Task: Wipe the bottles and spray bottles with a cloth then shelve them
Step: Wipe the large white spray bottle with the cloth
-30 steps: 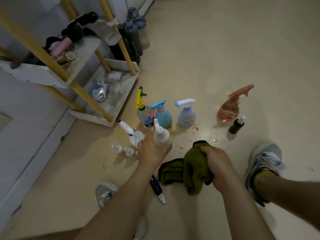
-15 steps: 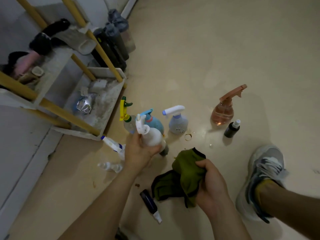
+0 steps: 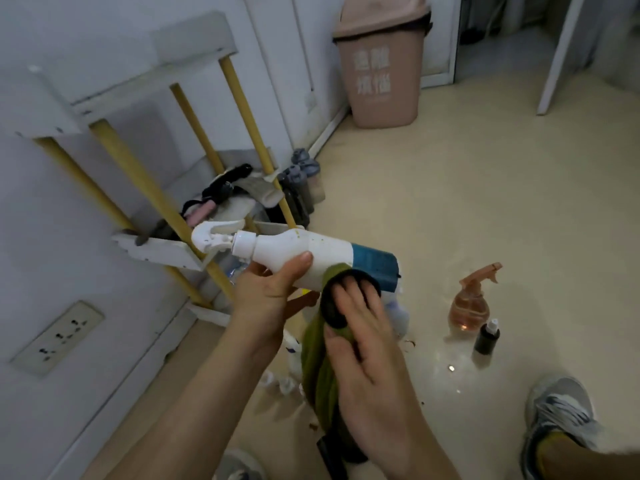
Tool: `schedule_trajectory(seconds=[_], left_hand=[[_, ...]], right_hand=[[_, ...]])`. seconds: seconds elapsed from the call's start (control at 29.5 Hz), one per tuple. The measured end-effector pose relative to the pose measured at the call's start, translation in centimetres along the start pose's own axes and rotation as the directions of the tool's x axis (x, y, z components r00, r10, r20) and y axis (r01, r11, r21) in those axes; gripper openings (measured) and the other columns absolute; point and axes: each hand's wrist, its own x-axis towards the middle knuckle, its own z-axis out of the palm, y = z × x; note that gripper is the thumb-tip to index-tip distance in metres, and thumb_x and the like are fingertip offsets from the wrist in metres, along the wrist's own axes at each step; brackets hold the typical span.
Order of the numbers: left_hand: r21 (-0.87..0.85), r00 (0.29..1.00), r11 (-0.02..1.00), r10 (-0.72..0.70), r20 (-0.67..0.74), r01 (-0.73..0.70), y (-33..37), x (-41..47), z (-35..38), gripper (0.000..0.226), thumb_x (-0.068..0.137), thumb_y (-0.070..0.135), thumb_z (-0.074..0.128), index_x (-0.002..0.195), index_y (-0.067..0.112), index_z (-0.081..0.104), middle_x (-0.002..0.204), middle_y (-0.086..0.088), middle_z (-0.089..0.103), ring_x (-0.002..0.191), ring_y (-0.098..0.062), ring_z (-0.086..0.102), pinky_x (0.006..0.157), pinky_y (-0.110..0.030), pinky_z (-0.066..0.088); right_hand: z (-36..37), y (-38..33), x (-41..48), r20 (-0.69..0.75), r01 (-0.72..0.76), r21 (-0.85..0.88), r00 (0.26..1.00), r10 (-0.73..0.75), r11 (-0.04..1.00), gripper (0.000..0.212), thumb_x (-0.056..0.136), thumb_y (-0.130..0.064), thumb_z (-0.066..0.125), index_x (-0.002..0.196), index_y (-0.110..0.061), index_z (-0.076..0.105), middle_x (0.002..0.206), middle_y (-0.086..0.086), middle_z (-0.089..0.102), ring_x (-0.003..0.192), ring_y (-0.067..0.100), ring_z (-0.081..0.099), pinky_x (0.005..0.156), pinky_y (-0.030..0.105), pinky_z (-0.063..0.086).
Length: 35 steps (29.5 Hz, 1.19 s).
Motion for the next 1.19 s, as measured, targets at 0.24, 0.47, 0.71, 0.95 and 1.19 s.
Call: schedule_trajectory(seconds=[0.24,0.47,0.71,0.95,1.19], left_hand=[[-0.064,0.989,0.99,0.121,-0.088,-0.127,1.4,-2.7,-0.8,0.054,0.057,0.026,0.08,0.107,0.012,0.067,0.104,-0.008,0.075,0.099,-0.024,0.071,0.082,-0.041,0.058],[0.013,0.998,0.999,0.048,-0.04,-0.047,1.7,-3.2,-2.4,0.062,0.055,0.027,0.081,0.112,0.009,0.066,0.107,-0.009,0.074,0.1,-0.026,0.071,0.078,-0.041,0.06],[0.002,0.999,0.999,-0.039,-0.018,0.039,3.6,-2.4,-2.8,0.031,0.081,0.021,0.073,0.108,0.008,0.067,0.101,-0.009,0.075,0.089,-0.023,0.074,0.064,-0.031,0.058],[-0.01,0.992,1.0,-0.026,0.124,0.027,3.7,-3.0,-1.3,0.06,0.065,0.035,0.077,0.117,0.007,0.064,0.102,-0.005,0.076,0.092,-0.018,0.073,0.071,-0.028,0.059],[0.096,0.986,0.995,-0.011,0.167,-0.005,3.0,-4.9,1.6,0.069,0.063,0.059,0.078,0.12,0.025,0.059,0.1,0.006,0.075,0.094,-0.01,0.071,0.086,-0.037,0.059]], right_hand=[[0.5,1.1,2.8,-0.186,0.107,-0.549,0.951,-0.246,0.829,0.059,0.097,-0.063,0.01,0.15,-0.042,0.021,0.155,-0.026,0.015,0.145,-0.005,-0.004,0.114,0.047,0.01],[-2.7,-3.4,7.3,0.116,-0.077,-0.482,0.982,0.15,0.873,0.047,0.093,-0.066,0.027,0.071,-0.031,0.051,0.083,-0.006,0.063,0.086,0.023,0.059,0.075,0.038,0.045],[-2.5,-4.9,5.1,0.487,0.355,-0.745,0.868,0.096,0.565,0.123,0.069,-0.051,0.08,0.154,-0.025,-0.006,0.152,-0.015,0.003,0.132,0.016,0.037,0.104,0.033,0.043],[-3.7,-4.5,6.0,0.228,0.031,-0.548,0.967,0.114,0.836,0.078,0.059,-0.045,0.084,0.122,-0.034,0.04,0.1,-0.011,0.063,0.09,0.014,0.062,0.076,0.036,0.055],[-4.4,-3.9,6.1,0.077,0.206,-0.817,0.965,-0.253,0.538,0.087,0.064,-0.051,0.077,0.135,-0.015,0.042,0.099,0.001,0.061,0.087,0.025,0.058,0.067,0.037,0.05]])
